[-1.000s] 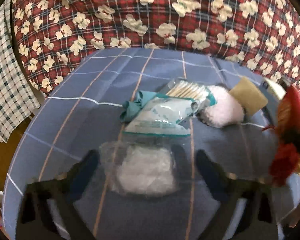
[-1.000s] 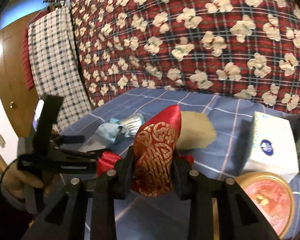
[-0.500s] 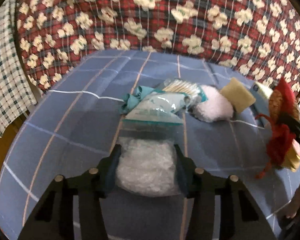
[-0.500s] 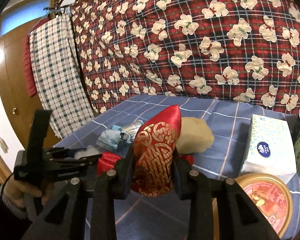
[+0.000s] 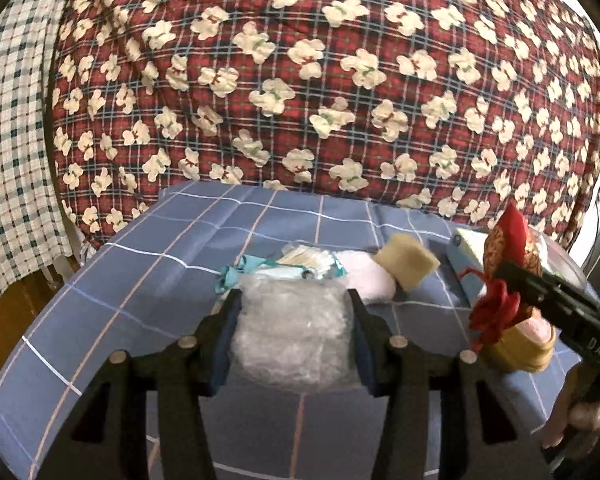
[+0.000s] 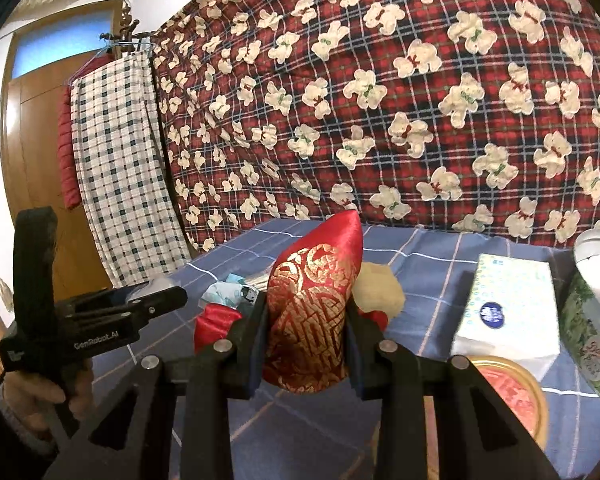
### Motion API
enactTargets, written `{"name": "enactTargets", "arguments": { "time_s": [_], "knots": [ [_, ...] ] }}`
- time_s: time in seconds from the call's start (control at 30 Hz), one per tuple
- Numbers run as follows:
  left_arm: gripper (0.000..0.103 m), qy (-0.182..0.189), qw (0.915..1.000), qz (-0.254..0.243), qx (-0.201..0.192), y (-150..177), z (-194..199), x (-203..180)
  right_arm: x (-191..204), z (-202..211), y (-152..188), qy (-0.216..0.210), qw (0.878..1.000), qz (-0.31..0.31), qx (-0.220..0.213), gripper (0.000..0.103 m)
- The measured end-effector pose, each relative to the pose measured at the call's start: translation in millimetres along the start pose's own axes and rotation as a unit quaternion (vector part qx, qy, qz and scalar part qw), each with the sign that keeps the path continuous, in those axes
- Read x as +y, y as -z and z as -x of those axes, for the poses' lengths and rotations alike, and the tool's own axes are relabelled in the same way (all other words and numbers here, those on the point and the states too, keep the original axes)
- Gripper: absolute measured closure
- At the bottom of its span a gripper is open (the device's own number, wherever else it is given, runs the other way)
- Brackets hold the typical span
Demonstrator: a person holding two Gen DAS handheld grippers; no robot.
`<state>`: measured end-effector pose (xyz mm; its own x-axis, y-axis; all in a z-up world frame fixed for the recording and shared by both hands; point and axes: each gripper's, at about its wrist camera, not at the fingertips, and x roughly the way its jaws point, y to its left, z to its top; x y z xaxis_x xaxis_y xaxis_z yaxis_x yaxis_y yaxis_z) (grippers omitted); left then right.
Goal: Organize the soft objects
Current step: 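Carry the plastic bag in the left tool and pouch in the right tool over the tin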
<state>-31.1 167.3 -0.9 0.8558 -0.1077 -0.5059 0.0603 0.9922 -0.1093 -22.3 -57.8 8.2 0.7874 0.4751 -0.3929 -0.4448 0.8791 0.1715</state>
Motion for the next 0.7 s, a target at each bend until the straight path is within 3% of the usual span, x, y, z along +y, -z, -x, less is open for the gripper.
{"name": "enactTargets", "arguments": {
  "time_s": [0.33, 0.5, 0.7],
  "knots": [
    [0.053, -0.031, 0.9994, -0.001, 0.015, 17.2, 15.4, 8.1, -21.5, 34.1, 7.3, 0.015, 1.000, 0.008, -0.015, 0.067],
    [0.053, -0.021, 0.9996, 0.018, 0.011, 14.3, 18.4, 4.7, -37.8, 47.2, 8.7, 0.019, 1.000, -0.007, -0.021, 0.067],
    [0.053, 0.012, 0.9999, 0.001, -0.005, 7.7, 18.2, -30.6, -54.0, 62.3, 10.8, 0.039, 0.999, -0.006, -0.030, 0.067]
  ]
}}
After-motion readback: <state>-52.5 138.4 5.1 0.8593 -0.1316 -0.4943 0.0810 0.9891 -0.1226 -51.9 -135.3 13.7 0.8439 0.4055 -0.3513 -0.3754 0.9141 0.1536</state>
